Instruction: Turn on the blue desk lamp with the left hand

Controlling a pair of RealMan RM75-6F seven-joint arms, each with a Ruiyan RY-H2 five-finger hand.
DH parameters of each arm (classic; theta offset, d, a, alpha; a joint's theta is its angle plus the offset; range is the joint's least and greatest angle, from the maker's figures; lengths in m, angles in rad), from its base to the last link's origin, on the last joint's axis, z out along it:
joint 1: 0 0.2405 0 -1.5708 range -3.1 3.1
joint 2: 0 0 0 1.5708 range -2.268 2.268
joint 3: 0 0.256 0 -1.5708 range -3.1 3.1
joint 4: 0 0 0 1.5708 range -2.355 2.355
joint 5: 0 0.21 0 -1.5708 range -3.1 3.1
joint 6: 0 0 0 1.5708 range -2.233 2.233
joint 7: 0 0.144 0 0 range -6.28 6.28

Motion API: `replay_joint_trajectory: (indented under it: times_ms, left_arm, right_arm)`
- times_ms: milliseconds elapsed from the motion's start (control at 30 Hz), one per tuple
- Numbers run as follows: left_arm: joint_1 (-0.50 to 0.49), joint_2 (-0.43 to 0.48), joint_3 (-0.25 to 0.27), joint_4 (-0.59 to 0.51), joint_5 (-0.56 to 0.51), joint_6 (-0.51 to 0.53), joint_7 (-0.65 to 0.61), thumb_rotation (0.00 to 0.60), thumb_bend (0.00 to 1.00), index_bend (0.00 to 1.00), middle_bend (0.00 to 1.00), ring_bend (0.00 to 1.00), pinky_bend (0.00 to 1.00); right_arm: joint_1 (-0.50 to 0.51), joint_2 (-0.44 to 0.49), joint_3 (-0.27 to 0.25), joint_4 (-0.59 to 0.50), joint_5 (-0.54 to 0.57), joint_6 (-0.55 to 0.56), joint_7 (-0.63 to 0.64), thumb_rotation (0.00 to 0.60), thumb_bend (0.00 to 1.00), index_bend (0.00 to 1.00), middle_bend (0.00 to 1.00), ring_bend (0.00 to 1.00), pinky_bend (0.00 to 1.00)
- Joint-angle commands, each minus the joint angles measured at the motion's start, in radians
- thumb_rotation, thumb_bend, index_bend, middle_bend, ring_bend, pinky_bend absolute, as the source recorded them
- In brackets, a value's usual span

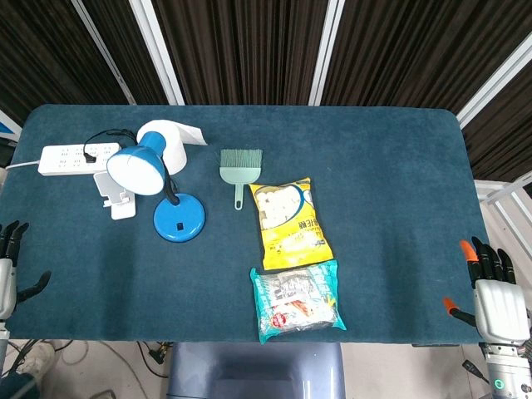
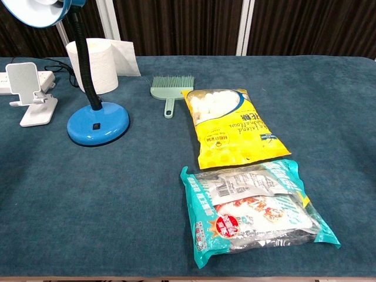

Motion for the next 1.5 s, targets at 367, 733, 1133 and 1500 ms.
replay_joint_trajectory:
  times_ms: [367, 733, 1133, 1500]
  left_arm:
    - [0.004, 0.005, 0.000, -0.002, 0.000, 0.006, -0.004, 0.600, 0.21, 0.17, 0.09, 0.00, 0.03]
    - [-0.004, -0.002, 0.003, 0.003, -0.004, -0.013, 0.006, 0.600, 0.21, 0.17, 0.09, 0.00, 0.03]
    - [-0.052, 0.003, -0.007, 0.000, 0.012, -0.081, -0.042, 0.600, 0.25, 0.17, 0.16, 0.09, 0.30]
    - [-0.187, 0.000, -0.023, -0.048, -0.026, -0.288, 0.009, 0.600, 0.49, 0.15, 0.61, 0.59, 0.67]
  right_arm:
    - [0.003, -0.005, -0.002, 0.005, 0.001, -0.007, -0.001, 0.600, 0.25, 0.06, 0.02, 0.06, 0.03]
    - [-0.001, -0.002, 0.002, 0.000, 0.004, 0.002, -0.004, 0.600, 0.25, 0.06, 0.02, 0.06, 0.03]
    - [0.006, -0.012, 0.008, 0.010, 0.029, -0.014, -0.014, 0.600, 0.25, 0.06, 0.02, 0.06, 0.03]
    - [0.004, -0.015, 0.013, 0.009, 0.037, -0.007, -0.016, 0.600, 0.25, 0.06, 0.02, 0.06, 0.03]
